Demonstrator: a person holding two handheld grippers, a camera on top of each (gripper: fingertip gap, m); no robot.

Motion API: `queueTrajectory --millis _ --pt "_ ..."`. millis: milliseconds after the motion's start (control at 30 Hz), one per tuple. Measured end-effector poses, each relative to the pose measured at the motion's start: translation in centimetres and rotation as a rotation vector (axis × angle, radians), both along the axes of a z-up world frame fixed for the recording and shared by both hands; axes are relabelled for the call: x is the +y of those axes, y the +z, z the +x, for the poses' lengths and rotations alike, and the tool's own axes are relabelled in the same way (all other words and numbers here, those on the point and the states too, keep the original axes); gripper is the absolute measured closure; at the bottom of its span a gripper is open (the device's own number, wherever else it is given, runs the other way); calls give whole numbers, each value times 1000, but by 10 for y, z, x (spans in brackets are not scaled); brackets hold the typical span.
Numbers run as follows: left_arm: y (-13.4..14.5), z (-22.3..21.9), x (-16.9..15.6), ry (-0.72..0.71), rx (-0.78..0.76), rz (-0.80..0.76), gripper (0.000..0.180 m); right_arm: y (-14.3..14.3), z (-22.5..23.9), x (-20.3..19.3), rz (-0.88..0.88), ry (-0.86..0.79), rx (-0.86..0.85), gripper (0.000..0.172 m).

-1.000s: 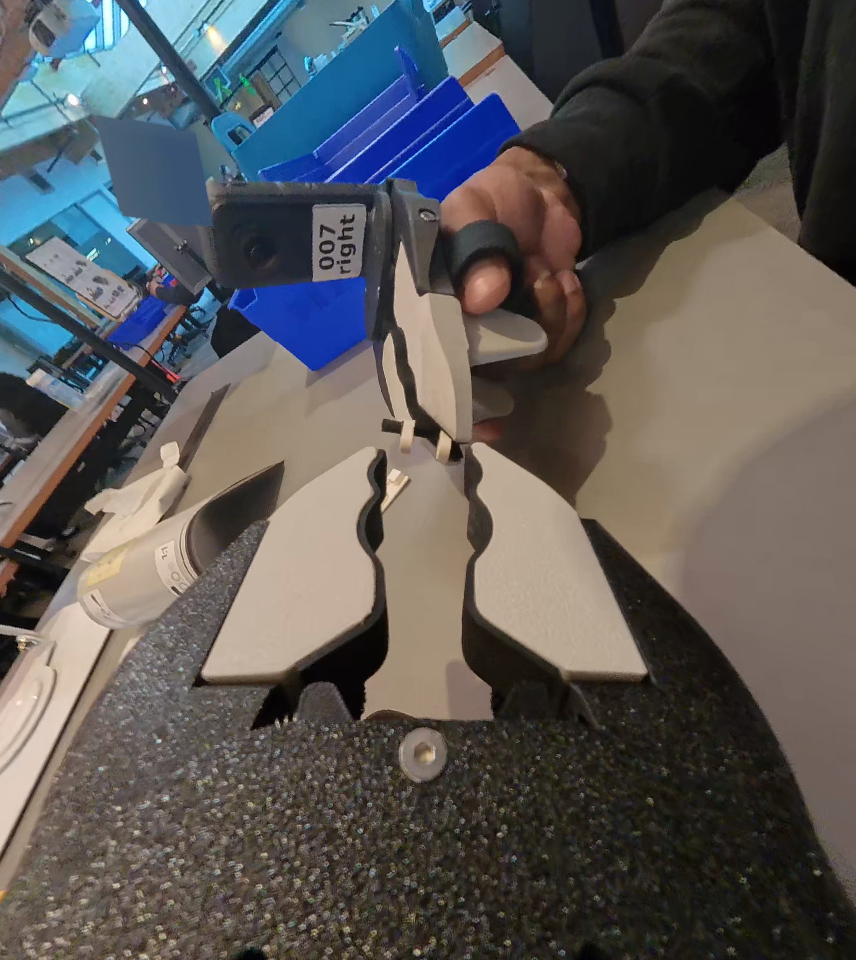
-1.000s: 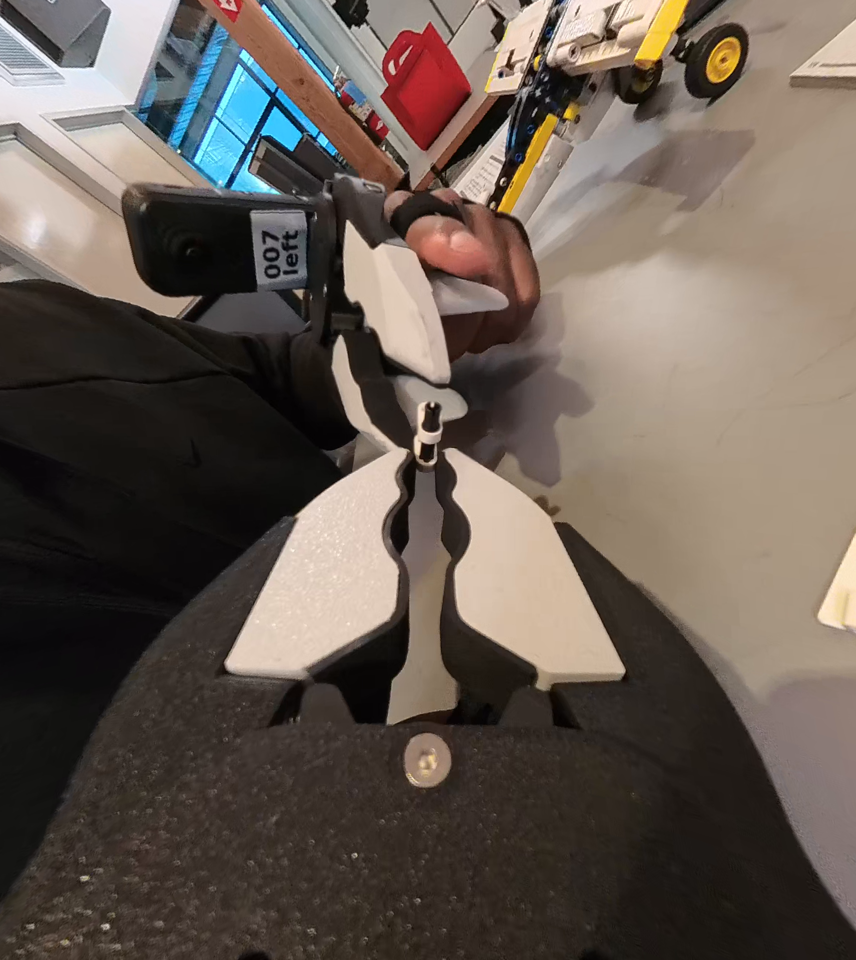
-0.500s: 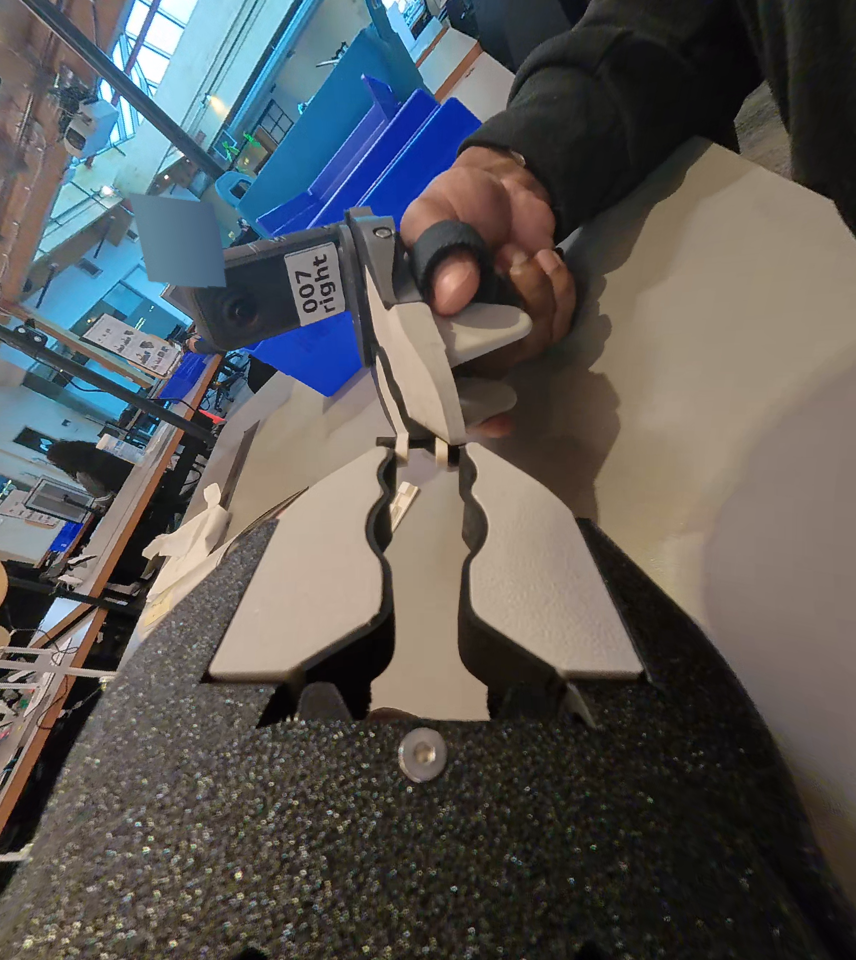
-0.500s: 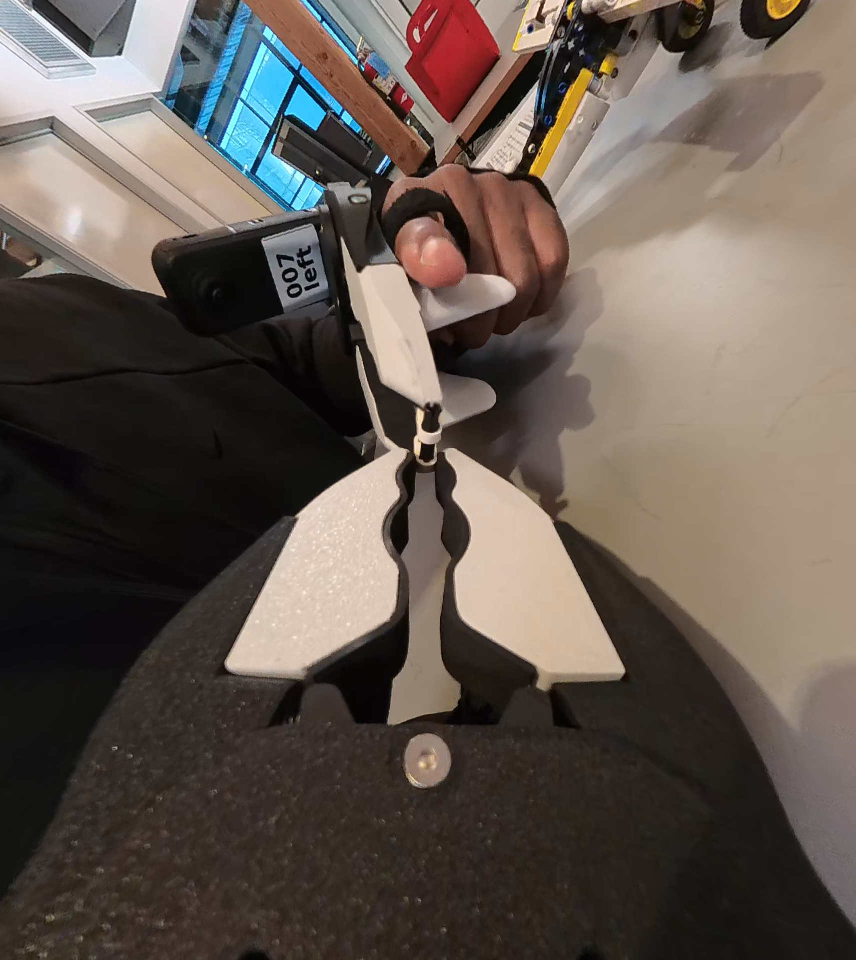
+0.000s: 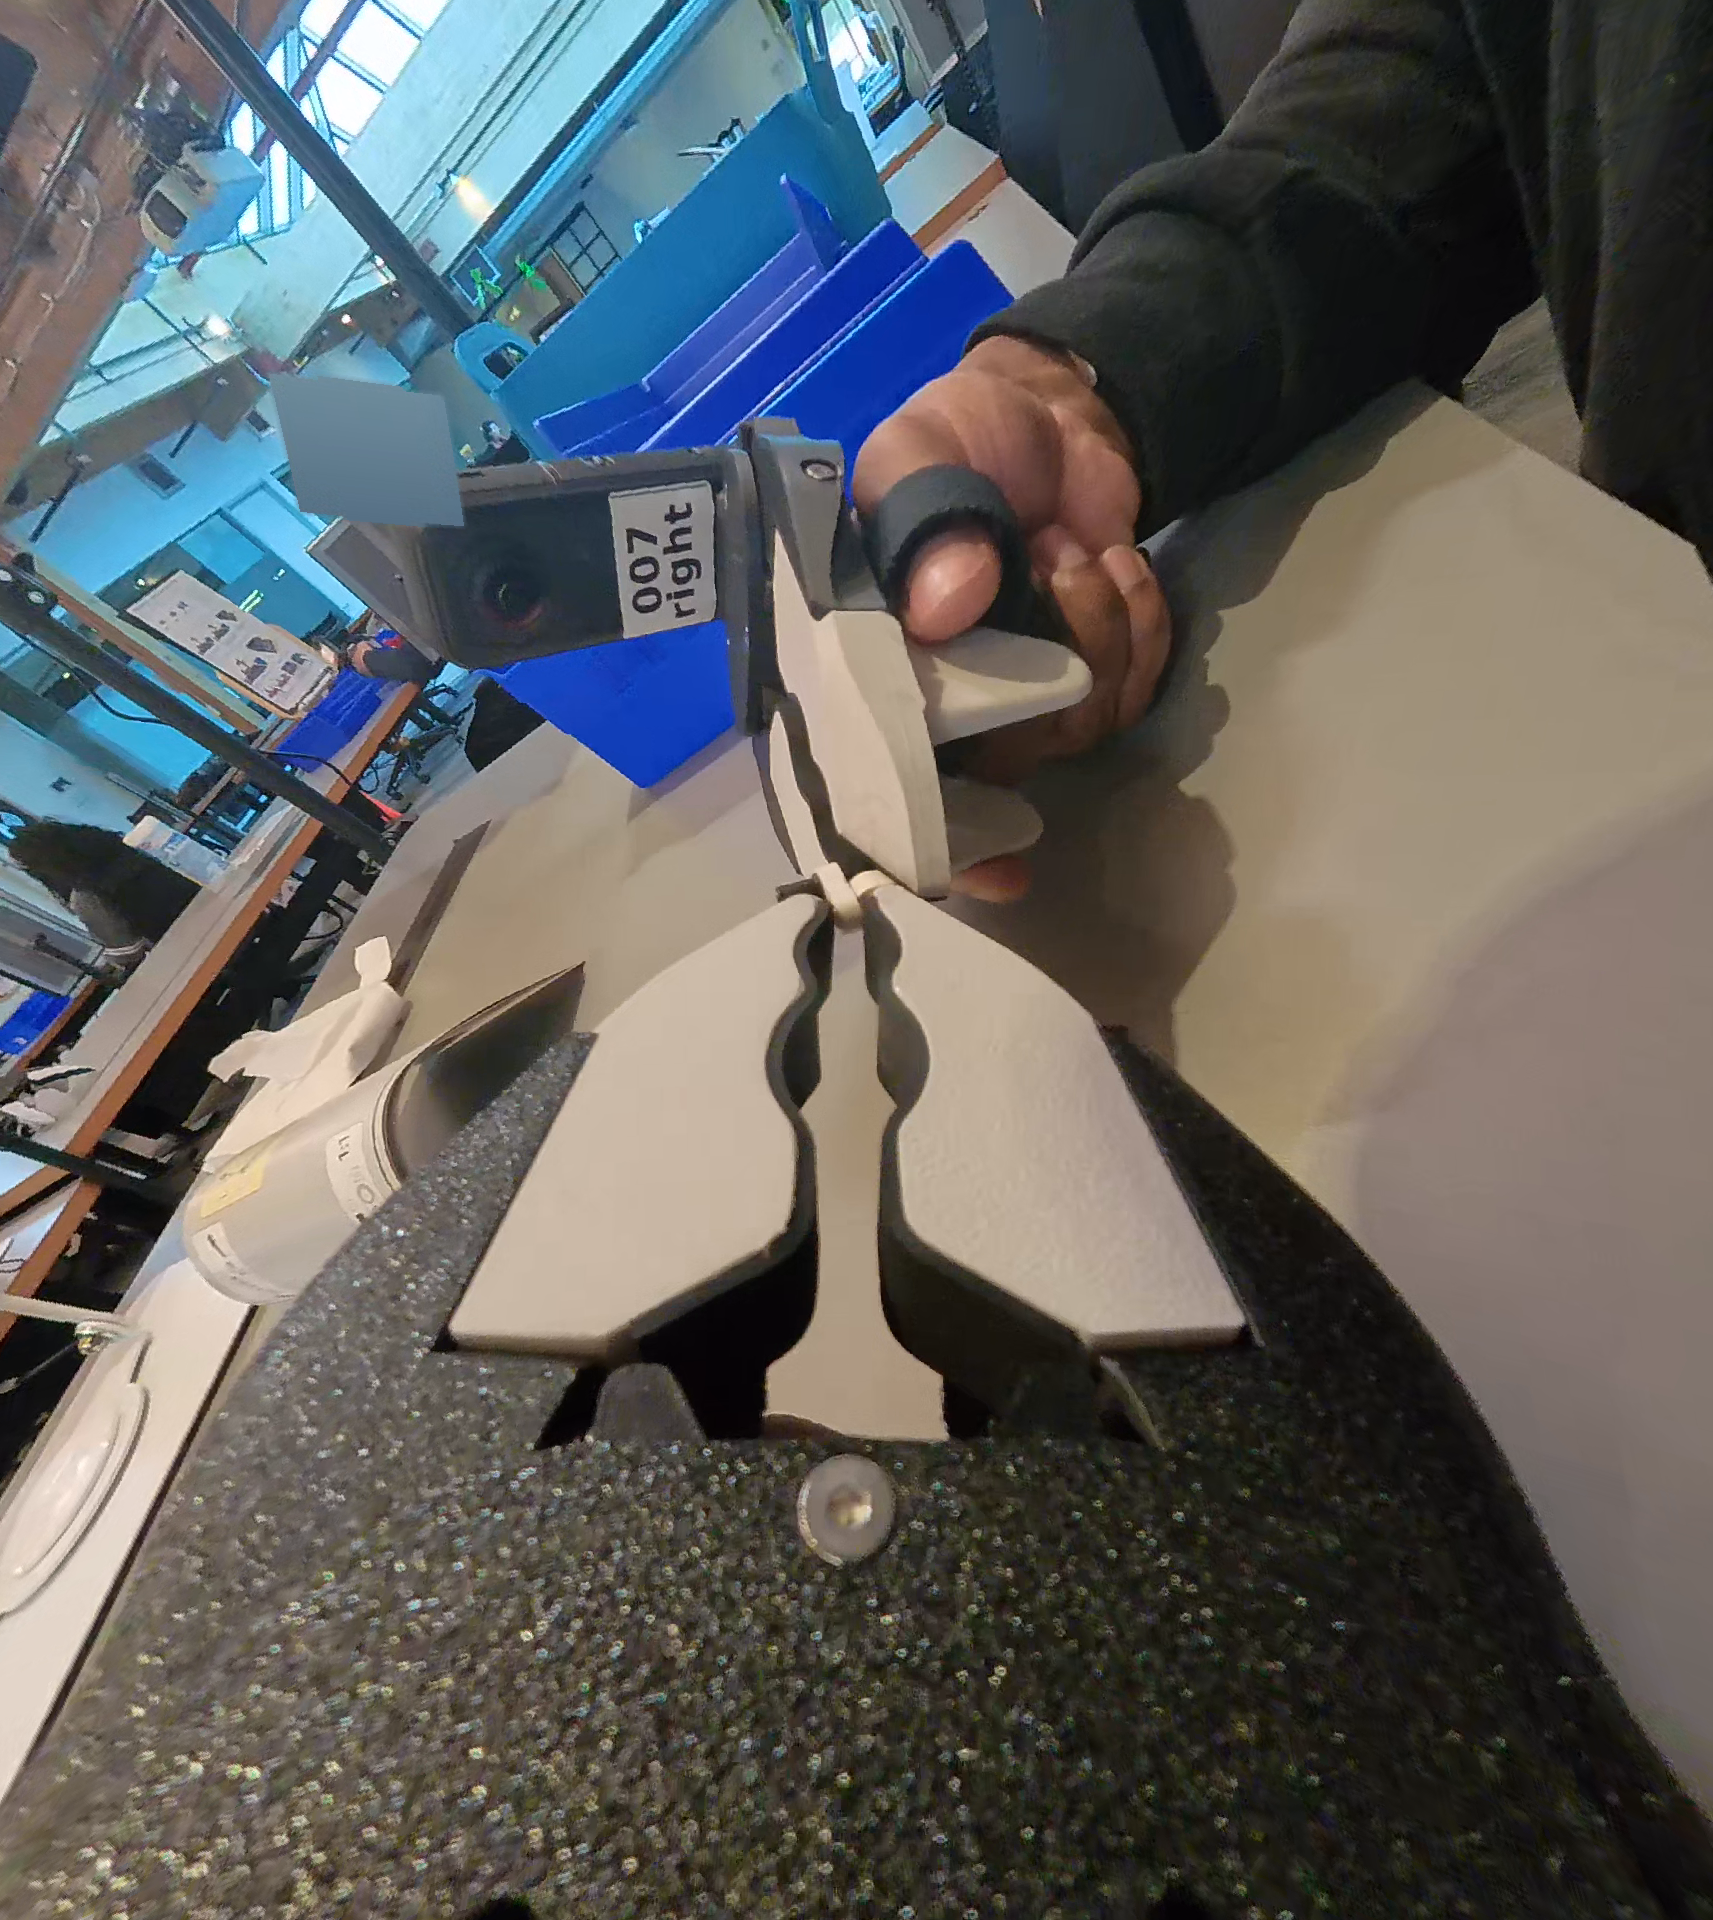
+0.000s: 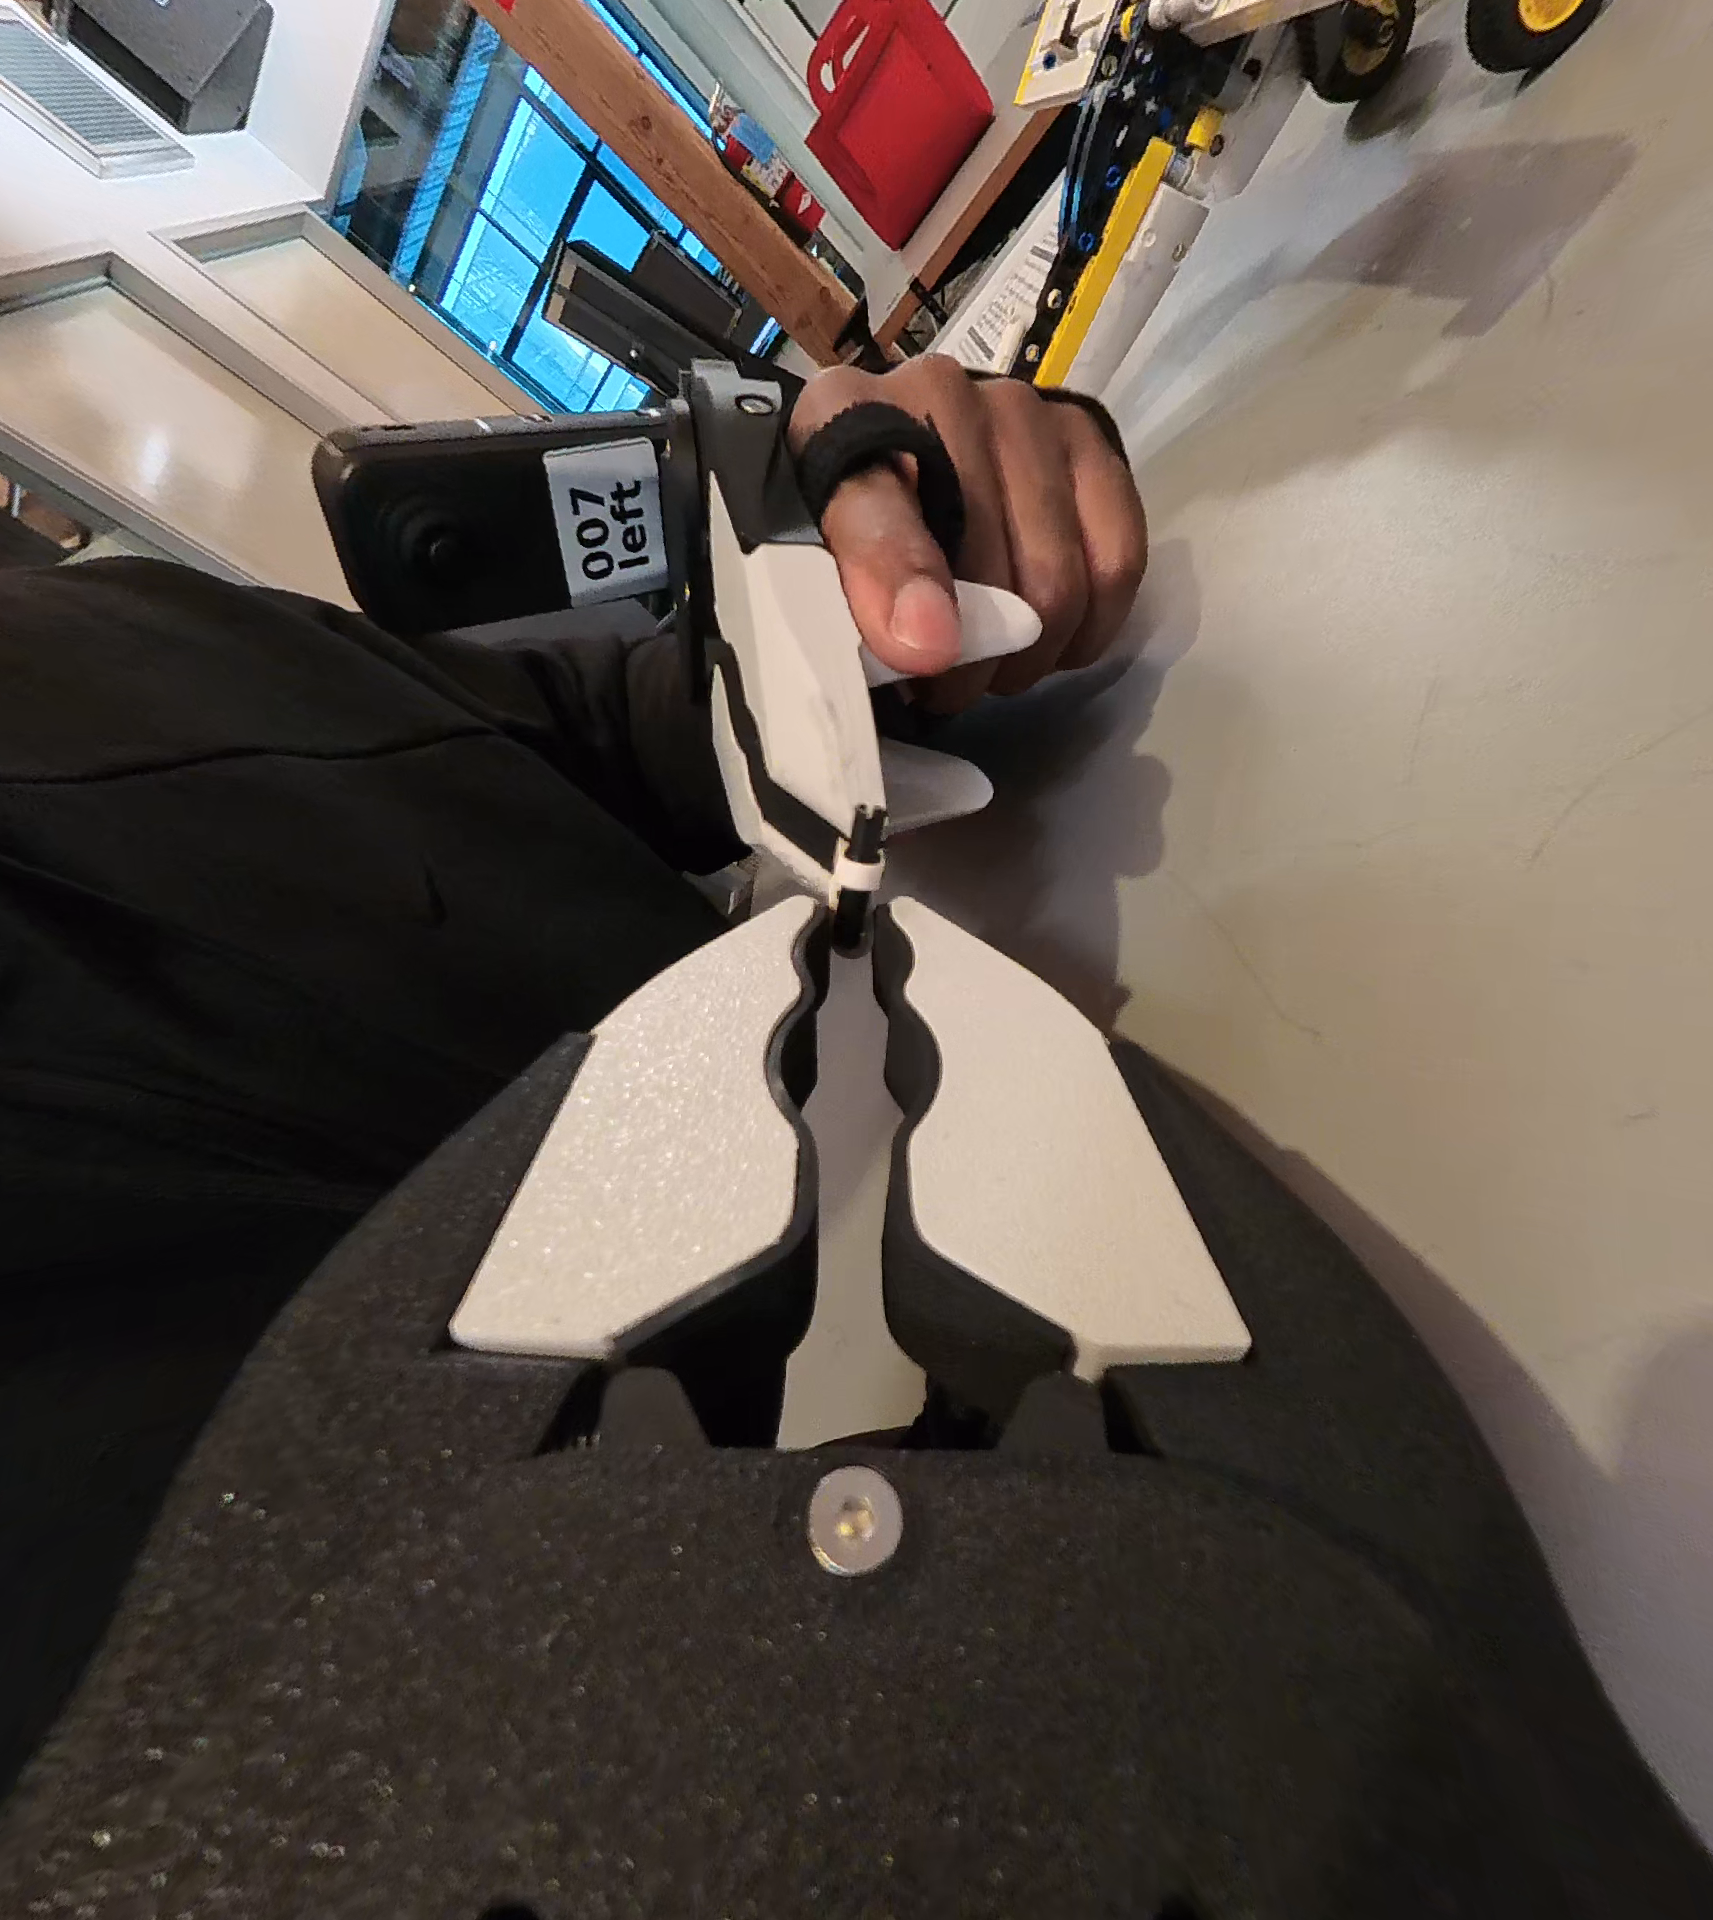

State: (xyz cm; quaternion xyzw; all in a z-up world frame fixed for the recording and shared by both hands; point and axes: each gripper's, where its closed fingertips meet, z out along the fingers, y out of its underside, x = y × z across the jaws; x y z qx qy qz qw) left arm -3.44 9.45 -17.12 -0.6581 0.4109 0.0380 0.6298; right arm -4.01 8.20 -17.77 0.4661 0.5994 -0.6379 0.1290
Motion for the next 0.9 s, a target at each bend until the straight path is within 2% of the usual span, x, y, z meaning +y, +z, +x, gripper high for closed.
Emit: queueTrajectory --millis 300,567,733,900 --pt "-2 -4 3 19 -89 -66 175 -5 -2 5 68 -27 18 165" --pt "3 -27 15 162 -248 -120 176 -9 -9 19 142 -105 43 165" --pt "1 -29 21 215 -259 -120 177 3 -19 36 73 -219 88 165" --pt "10 -30 27 282 -289 -53 177 10 -23 39 -4 -263 86 165"
